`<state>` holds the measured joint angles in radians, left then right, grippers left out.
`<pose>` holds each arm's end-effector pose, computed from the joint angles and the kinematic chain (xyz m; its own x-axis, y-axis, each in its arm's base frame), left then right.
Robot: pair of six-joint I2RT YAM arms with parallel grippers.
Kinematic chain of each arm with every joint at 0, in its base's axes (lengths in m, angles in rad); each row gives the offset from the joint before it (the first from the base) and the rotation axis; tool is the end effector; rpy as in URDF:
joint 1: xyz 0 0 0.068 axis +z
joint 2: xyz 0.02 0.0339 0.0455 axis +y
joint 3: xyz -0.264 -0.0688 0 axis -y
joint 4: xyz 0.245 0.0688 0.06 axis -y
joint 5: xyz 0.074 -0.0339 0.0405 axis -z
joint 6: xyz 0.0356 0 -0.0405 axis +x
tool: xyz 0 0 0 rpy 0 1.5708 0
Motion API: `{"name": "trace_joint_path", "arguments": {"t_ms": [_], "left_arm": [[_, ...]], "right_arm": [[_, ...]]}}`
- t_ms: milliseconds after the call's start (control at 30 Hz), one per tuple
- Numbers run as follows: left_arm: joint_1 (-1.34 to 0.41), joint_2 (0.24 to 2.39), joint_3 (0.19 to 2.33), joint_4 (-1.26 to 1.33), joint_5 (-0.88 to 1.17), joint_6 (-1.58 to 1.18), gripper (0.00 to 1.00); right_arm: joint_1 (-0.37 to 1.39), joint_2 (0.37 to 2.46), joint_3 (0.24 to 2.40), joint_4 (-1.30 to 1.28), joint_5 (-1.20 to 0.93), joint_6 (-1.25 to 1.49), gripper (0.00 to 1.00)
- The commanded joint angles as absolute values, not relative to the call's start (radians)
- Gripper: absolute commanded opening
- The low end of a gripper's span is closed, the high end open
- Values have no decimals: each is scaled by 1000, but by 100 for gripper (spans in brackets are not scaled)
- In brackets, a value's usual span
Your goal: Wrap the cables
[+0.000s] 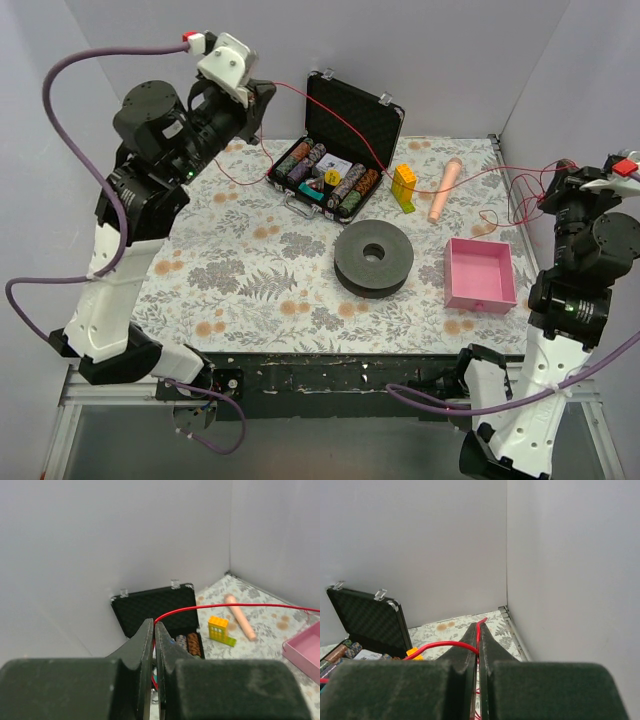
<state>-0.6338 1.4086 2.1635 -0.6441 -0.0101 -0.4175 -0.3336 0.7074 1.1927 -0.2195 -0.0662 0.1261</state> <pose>0.1804 -0.1321 0.5977 -0.1554 -0.3890 -0.9080 0.5700 0.7154 -0.4040 0.1082 -0.0350 0.4812 0.2797 0.0359 -0.9594 0.2331 0.9669 0.1041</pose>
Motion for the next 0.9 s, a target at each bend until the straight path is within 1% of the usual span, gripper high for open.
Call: {"name": "trace_joint_path", "arguments": {"t_ms": [0, 233, 267, 333, 367, 433, 467, 600, 700, 767, 867], "left_arm": [[-629, 1391, 2088, -640, 67, -457, 0], [-627, 1368, 1970, -614, 63, -491, 0], [-627, 1368, 1968, -609, 61, -491, 0], [-627, 1370, 1970, -603, 60, -494, 0], [-627, 1371, 1974, -603, 60, -495, 0], [-627, 1371, 1986, -603, 49, -495, 0], [-627, 1371, 1994, -603, 26, -495, 0], [-627, 1370, 2058, -592, -133, -463, 0], [-626, 1373, 2141, -612, -129, -448, 0], [-627, 1376, 2189, -632, -112, -446, 0], [-626, 1373, 2224, -652, -101, -439, 0]], "right_arm": [[-337, 706, 1174, -275, -29, 107, 1], [-336, 641, 807, -275, -6, 198, 1], [-337, 632, 757, -269, 44, 218, 10], [-337, 614, 677, -243, 107, 264, 44], [-337, 611, 648, -230, 139, 281, 54], [-339, 615, 623, -225, 182, 304, 67], [-341, 626, 621, -225, 193, 308, 70], [-347, 682, 627, -224, 189, 293, 71], [-350, 703, 626, -209, 140, 284, 70], [-350, 721, 621, -152, 8, 238, 68], [-348, 811, 672, -167, -191, 227, 69]]}}
